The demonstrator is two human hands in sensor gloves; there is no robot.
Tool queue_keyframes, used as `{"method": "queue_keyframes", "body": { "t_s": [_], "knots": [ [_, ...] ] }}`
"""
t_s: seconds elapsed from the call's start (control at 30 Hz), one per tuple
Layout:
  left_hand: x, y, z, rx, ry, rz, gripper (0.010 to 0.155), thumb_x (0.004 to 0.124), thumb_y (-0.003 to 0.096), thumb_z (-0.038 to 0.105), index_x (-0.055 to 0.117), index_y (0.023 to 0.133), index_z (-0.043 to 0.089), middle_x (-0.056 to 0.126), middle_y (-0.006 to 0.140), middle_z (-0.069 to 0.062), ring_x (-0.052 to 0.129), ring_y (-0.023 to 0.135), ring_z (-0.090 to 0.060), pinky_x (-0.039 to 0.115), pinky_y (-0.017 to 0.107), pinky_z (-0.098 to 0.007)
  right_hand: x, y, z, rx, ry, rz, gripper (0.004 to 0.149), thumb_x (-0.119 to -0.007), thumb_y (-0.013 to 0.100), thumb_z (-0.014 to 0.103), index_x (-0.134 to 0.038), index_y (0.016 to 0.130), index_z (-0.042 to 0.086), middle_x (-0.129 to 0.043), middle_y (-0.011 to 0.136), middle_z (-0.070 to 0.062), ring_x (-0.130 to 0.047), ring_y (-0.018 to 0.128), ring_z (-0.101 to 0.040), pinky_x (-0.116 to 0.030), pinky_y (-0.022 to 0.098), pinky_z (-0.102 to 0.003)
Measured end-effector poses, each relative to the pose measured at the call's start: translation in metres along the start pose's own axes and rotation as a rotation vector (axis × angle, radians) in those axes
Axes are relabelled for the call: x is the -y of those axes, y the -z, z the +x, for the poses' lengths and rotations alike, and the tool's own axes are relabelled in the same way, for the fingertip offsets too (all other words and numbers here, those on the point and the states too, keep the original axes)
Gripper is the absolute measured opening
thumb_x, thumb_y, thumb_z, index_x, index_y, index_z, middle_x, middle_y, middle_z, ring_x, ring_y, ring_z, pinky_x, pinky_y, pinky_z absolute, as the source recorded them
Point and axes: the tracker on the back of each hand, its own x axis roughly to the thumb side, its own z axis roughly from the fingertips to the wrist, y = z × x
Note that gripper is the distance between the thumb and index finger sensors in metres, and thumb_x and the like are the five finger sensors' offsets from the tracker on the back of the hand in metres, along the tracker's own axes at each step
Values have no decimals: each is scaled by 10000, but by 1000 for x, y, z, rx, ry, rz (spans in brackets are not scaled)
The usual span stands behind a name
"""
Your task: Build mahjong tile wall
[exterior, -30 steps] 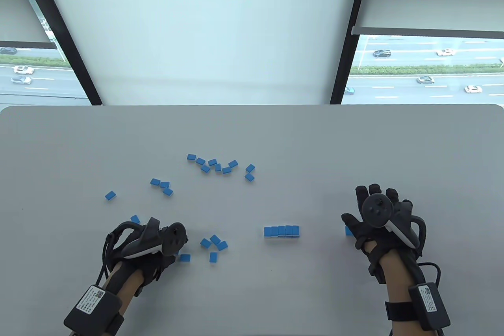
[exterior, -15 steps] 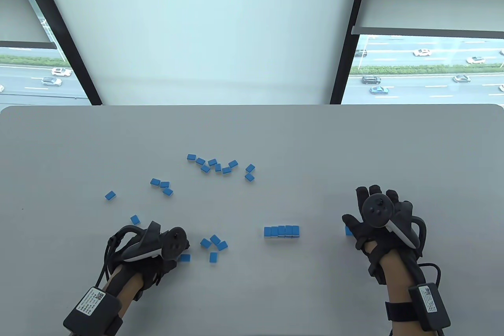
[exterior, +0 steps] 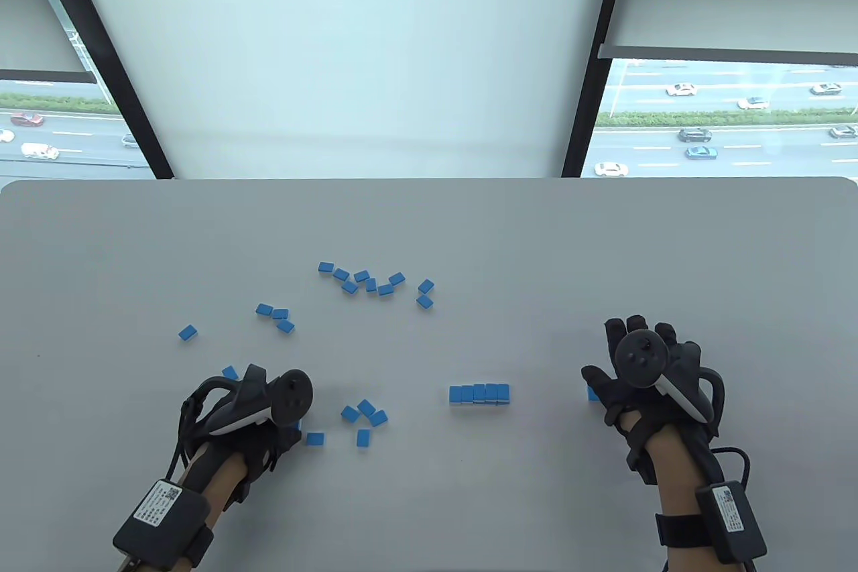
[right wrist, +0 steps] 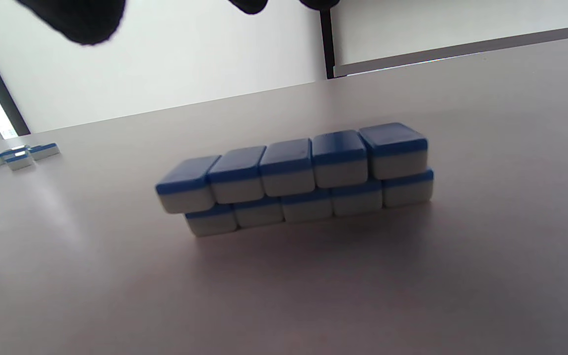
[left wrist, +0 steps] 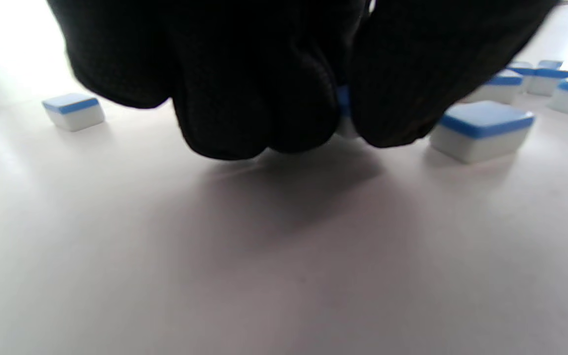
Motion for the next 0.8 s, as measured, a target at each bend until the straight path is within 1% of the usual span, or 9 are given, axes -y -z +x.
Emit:
{"method": "queue_keyframes", "body": {
  "t_s": [0.17,0.3,0.37,0.47,0.53,0.57,0.63,0.8],
  "knots": [
    [-26,20,3,-39,-52,77,606,915,378,436,777,920,204,956,765,11,1004,655,-231,815,563,-552,0,0,0,0,-7,-4,827,-641,412,655,-314,1066,271,-235,1130,-65,-178,976,-482,-138,607,-686],
    [-49,37,22,-31,-93,128,611,913,380,433,770,926,198,952,766,9,1001,654,-232,810,565,-554,0,0,1,-1,-13,-7,827,-642,412,654,-313,1066,269,-235,1130,-66,-179,976,-481,-138,606,-686],
    [-57,47,38,-8,-112,132,613,912,382,432,768,929,195,949,768,8,998,656,-234,806,568,-556,1,0,1,-2,-16,-11,826,-644,413,653,-314,1066,269,-235,1130,-65,-180,976,-481,-138,606,-686],
    [-62,58,63,37,-89,120,610,916,382,429,781,926,187,957,763,3,1001,654,-238,805,566,-560,1,0,0,-6,-18,-13,828,-644,411,653,-315,1066,267,-236,1130,-65,-181,976,-480,-139,606,-685],
    [-62,64,83,68,-67,109,609,922,378,438,800,916,182,970,754,4,1009,647,-241,810,561,-559,1,0,0,-9,-17,-12,828,-645,412,652,-316,1066,265,-236,1130,-66,-180,976,-480,-138,606,-685],
    [-61,66,88,73,-59,101,609,924,375,442,805,914,184,973,753,7,1011,647,-240,812,560,-558,1,0,0,-9,-17,-12,827,-645,414,652,-315,1066,265,-237,1129,-68,-181,976,-480,-138,606,-685],
    [-54,72,107,93,-3,56,606,924,374,454,811,912,198,976,756,17,1012,654,-236,812,564,-553,0,0,0,-12,-18,-9,831,-646,411,652,-316,1066,262,-237,1129,-67,-181,975,-481,-138,606,-684],
    [-45,78,133,126,62,9,597,925,373,467,816,906,222,974,761,31,1007,663,-233,811,568,-544,0,0,0,-11,-22,-5,832,-649,411,649,-315,1066,261,-237,1129,-68,-180,975,-480,-136,606,-683]
  ]
}}
